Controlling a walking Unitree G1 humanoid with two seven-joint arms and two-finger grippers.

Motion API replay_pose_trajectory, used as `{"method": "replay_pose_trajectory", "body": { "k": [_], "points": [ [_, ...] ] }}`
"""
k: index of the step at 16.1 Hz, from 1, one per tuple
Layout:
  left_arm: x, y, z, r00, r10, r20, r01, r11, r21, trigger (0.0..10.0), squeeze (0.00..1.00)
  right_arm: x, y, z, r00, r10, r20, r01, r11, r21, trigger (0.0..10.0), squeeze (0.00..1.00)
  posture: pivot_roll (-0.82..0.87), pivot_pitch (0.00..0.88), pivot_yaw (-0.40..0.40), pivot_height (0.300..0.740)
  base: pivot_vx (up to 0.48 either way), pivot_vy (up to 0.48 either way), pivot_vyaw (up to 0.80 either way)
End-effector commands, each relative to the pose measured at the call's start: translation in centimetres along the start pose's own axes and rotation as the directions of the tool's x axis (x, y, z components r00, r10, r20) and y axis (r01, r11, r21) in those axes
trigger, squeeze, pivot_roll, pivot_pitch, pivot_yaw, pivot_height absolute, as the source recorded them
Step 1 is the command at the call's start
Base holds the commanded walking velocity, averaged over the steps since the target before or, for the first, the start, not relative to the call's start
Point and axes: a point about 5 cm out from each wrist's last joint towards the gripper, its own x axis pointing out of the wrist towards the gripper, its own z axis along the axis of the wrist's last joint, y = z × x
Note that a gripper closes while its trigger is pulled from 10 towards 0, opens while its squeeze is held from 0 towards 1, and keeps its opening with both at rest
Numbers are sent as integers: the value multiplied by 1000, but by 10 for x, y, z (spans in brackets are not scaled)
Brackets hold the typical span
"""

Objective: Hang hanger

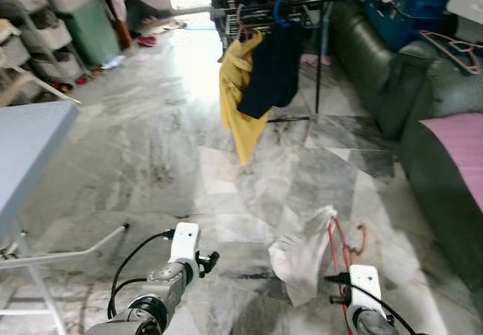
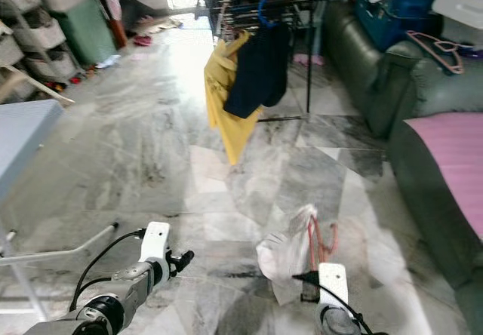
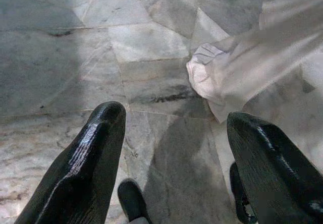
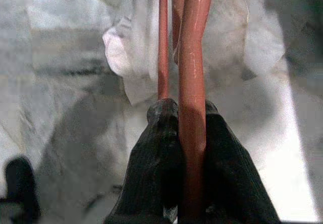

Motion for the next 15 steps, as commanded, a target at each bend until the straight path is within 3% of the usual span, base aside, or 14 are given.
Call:
{"method": "replay_pose_trajectory", "body": {
  "k": [1,3,6,9,11,12,15],
  "points": [
    [-1,6,3,999,37,20,-37,999,-15,10000,0,4,0,16,998,14,54,-12,999,-38,10000,0,-280,0,31,740,0,0,0],
    [0,4,12,996,40,76,-37,999,-30,10000,0,6,-3,27,995,17,96,-9,996,-85,10000,0,-265,0,9,740,0,0,0],
    [2,-1,50,976,-7,219,8,1000,-4,10000,0,8,-9,62,969,2,246,9,999,-46,10000,0,-257,38,2,740,0,0,0],
    [-5,6,72,932,-75,354,20,988,156,10000,0,5,-6,90,918,0,398,30,997,-69,10000,0,-244,98,5,740,0,0,0],
    [-10,13,75,914,-103,392,32,983,183,10000,0,3,2,103,887,15,462,12,998,-54,10000,0,-244,85,-5,740,0,0,0],
    [-13,16,75,904,-133,407,38,972,232,10000,0,0,8,108,865,46,499,-5,996,-84,10000,0,-227,100,15,740,0,0,0],
    [-17,19,67,894,-143,425,21,960,279,10000,0,-8,23,110,811,148,566,-49,981,-186,10000,0,-231,157,41,740,0,0,0]
  ]
}}
